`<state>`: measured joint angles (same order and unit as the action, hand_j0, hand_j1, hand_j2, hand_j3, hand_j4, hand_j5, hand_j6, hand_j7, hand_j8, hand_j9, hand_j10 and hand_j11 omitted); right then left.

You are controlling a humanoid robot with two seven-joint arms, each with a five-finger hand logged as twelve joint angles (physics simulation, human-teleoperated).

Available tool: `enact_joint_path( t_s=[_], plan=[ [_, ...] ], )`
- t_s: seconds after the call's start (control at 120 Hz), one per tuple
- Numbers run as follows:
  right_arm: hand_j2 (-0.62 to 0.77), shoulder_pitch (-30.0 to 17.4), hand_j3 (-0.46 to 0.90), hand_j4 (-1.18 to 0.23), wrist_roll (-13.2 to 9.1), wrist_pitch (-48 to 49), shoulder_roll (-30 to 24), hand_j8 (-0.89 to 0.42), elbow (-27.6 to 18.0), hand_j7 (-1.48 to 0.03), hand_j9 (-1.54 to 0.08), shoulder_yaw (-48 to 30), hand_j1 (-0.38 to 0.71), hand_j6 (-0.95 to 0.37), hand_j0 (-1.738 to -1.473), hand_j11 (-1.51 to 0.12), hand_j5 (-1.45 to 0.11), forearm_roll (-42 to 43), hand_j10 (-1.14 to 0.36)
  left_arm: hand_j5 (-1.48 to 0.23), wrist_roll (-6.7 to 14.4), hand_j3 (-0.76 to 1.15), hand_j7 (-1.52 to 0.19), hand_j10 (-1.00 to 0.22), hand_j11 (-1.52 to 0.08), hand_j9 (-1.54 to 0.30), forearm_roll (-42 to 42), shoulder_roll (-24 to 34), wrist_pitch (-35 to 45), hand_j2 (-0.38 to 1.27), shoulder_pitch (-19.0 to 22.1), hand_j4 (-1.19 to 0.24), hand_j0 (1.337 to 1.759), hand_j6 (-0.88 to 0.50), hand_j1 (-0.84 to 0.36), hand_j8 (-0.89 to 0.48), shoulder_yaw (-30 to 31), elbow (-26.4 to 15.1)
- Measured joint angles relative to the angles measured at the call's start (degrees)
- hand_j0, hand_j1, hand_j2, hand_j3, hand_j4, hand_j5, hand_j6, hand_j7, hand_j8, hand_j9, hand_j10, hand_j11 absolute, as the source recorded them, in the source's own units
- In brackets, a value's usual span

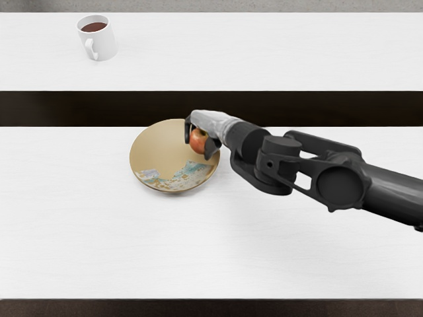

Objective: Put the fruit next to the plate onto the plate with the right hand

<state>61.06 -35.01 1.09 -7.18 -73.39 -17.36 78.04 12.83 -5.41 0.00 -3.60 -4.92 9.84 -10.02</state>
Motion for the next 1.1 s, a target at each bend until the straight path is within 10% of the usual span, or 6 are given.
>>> enact_joint_path(
  t_s=[0.2, 0.7, 1.1],
  plan=[
    [0.16, 0.0, 0.00, -0.53, 0.0, -0.1, 0.0, -0.34, -0.3, -0.87, -0.89, 0.5, 0.24, -0.38, -1.647, -0.92, -0.88, -0.2, -0.61, 0.00, 0.0, 0.00, 0.00, 0.00, 0.00, 0.00, 0.0, 0.0, 0.0, 0.00, 0.0, 0.00, 1.658, 0.00, 0.35, 0.00, 0.0, 0.0],
    [-0.03, 0.2, 0.00, -0.26, 0.0, -0.3, -0.1, -0.25, -0.5, -0.36, -0.36, -0.3, -0.04, -0.25, -1.657, -0.36, -0.36, -0.9, -0.27, 0.00, 0.0, 0.00, 0.00, 0.00, 0.00, 0.00, 0.0, 0.0, 0.0, 0.00, 0.0, 0.00, 1.658, 0.00, 0.35, 0.00, 0.0, 0.0],
    [0.00, 2.4, 0.00, -0.04, 0.0, 17.2, -9.5, -0.04, -1.3, -0.05, -0.05, -12.9, -0.31, -0.04, -1.658, -0.05, -0.05, -22.1, -0.04, 0.00, 0.0, 0.00, 0.00, 0.00, 0.00, 0.00, 0.0, 0.0, 0.0, 0.00, 0.0, 0.00, 1.658, 0.00, 0.35, 0.00, 0.0, 0.0]
  ],
)
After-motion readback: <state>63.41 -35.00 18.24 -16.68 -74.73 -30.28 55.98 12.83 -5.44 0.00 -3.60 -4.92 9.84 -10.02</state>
